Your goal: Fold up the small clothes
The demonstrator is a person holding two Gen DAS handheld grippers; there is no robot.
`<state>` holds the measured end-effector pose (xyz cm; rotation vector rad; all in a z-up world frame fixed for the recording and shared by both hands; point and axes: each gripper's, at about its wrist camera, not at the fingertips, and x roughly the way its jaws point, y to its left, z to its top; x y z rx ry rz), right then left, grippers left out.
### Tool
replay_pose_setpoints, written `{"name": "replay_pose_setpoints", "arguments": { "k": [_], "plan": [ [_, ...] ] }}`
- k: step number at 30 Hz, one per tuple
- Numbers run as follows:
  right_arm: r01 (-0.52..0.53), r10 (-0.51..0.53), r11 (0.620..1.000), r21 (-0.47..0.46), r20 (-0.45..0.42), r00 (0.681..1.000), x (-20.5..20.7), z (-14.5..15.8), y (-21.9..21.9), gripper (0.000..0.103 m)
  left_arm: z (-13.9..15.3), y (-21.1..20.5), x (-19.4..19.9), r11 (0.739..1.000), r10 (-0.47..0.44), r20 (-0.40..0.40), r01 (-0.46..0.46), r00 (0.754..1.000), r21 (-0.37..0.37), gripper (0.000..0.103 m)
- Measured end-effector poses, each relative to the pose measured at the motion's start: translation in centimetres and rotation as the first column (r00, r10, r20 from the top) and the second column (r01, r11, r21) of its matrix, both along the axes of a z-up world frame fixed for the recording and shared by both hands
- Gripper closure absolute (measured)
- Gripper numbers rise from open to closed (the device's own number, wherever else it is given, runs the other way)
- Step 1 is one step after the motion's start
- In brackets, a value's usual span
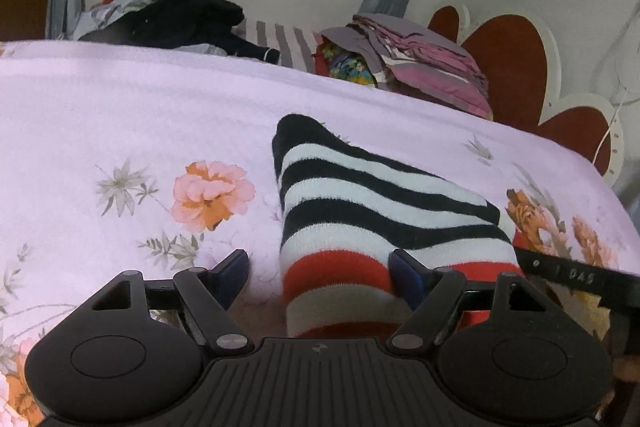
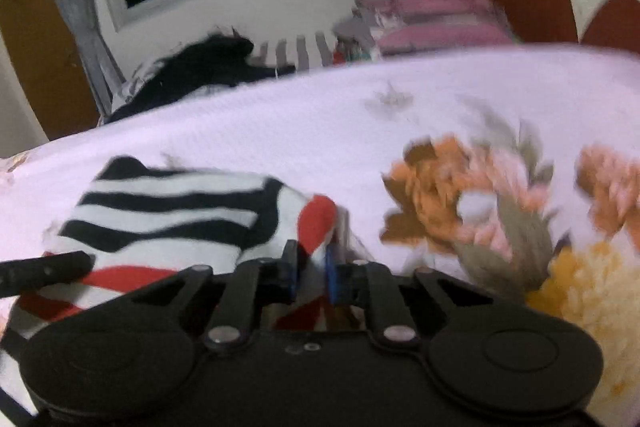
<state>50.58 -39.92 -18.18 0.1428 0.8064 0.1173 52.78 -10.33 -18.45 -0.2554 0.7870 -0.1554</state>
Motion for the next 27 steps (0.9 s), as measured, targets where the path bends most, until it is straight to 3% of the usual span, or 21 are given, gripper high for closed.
{"name": "replay_pose_setpoints", "arguments": {
  "k": [4, 7, 13, 16, 20, 27],
  "plan": [
    [0.036, -0.036, 0.999, 0.021, 0.025, 0.999, -0.9, 1.4, -0.6, 0.073, 1.1, 0.0, -0.3, 1.0, 0.013, 0.017, -0.014, 1.0, 0.01, 0.026],
    [0.058, -0.062, 0.996, 0.066, 0.074, 0.995, -2.1, 3.3, -0.9, 0.069, 2.0, 0.0, -0.9, 1.0, 0.005, 0.028, -0.005, 1.0, -0.013, 0.026],
    [-0.089, 0.088, 0.996, 0.008, 0.098, 0.991, -3.6, 4.3, 2.2, 0.073, 2.2, -1.4, -2.3, 0.998, -0.06, 0.034, 0.059, 0.998, 0.028, 0.026],
    [-0.098, 0.1, 0.993, -0.065, 0.025, 0.995, -3.3, 2.3, 2.7, 0.075, 1.1, -1.2, -2.2, 0.998, -0.061, -0.001, 0.061, 0.998, 0.028, 0.026],
    [-0.119, 0.124, 0.986, -0.119, 0.032, 0.992, -3.5, 2.1, 3.2, 0.074, 1.0, -1.2, -2.4, 0.997, -0.064, -0.001, 0.064, 0.998, 0.041, 0.026],
    [-0.132, 0.137, 0.988, -0.085, 0.061, 0.989, -6.2, 4.7, 3.5, 0.072, 2.7, -1.5, -4.1, 0.995, -0.071, 0.008, 0.071, 0.997, 0.065, 0.026]
  ]
}}
